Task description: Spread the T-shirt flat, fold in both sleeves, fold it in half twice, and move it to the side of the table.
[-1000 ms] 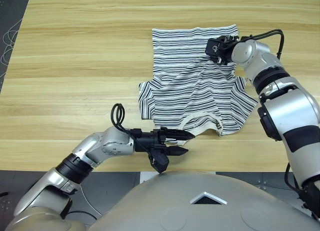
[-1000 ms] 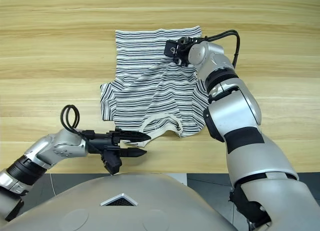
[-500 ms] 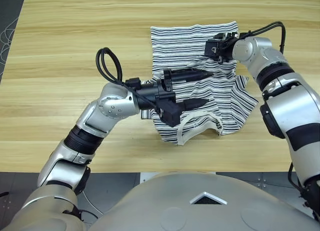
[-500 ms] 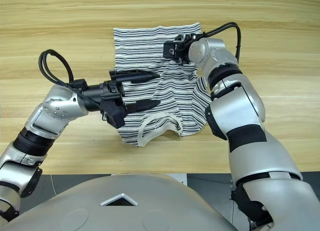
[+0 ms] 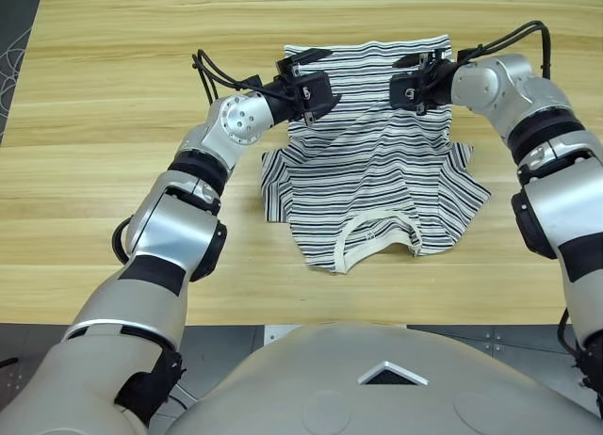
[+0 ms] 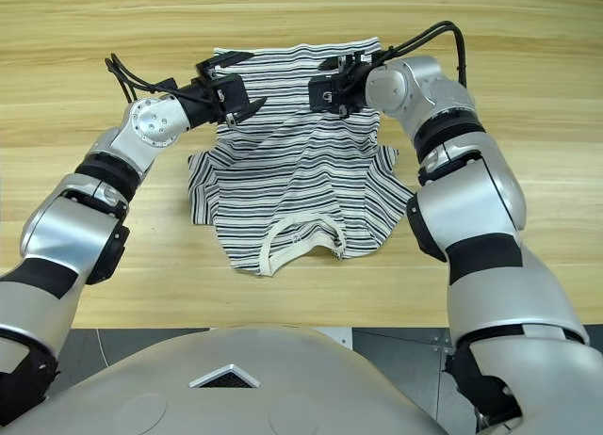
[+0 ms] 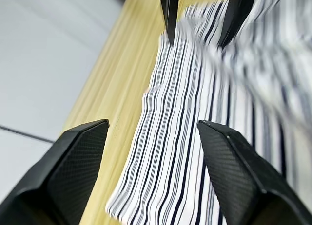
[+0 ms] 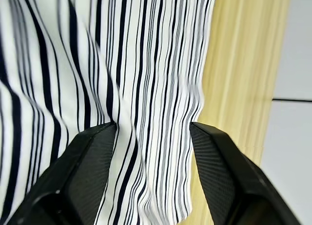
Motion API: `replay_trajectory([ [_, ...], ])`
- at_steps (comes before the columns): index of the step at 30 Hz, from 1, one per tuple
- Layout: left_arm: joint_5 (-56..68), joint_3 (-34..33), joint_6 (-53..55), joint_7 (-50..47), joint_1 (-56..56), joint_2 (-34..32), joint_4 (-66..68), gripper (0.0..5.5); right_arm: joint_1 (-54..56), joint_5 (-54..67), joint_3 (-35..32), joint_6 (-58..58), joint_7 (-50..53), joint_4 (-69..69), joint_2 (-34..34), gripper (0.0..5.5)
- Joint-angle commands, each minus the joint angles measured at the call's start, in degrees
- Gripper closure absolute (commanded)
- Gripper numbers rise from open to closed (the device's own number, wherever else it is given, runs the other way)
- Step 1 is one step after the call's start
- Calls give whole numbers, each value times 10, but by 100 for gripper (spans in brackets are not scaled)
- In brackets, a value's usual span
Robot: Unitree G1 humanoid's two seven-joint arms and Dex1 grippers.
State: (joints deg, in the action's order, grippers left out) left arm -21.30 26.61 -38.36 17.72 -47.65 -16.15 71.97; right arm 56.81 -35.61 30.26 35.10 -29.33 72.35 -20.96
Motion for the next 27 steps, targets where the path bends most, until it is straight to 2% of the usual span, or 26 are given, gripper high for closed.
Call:
replay_trajectory([
  [1,-41,7,47,-41,-15,2,45,211,-15,20,-13,30,-11,-36,-21,272],
  [6,-70,7,93,-54,2,4,64,211,-53,78,-45,61,-55,-120,-40,272],
  [8,-83,12,102,-60,10,-2,67,211,-102,141,-63,59,-114,-203,-51,272],
  [12,-109,23,104,-79,31,-32,69,211,-268,245,-72,-11,-201,-463,-98,272],
  [16,-114,19,103,-85,40,-64,70,211,-382,287,-87,-87,-216,-624,-124,272],
  [21,-120,18,99,-94,36,-80,68,211,-450,311,-98,-142,-209,-703,-124,272],
  [27,-117,3,76,-110,18,-86,63,211,-478,352,-151,-163,-199,-731,-136,272],
])
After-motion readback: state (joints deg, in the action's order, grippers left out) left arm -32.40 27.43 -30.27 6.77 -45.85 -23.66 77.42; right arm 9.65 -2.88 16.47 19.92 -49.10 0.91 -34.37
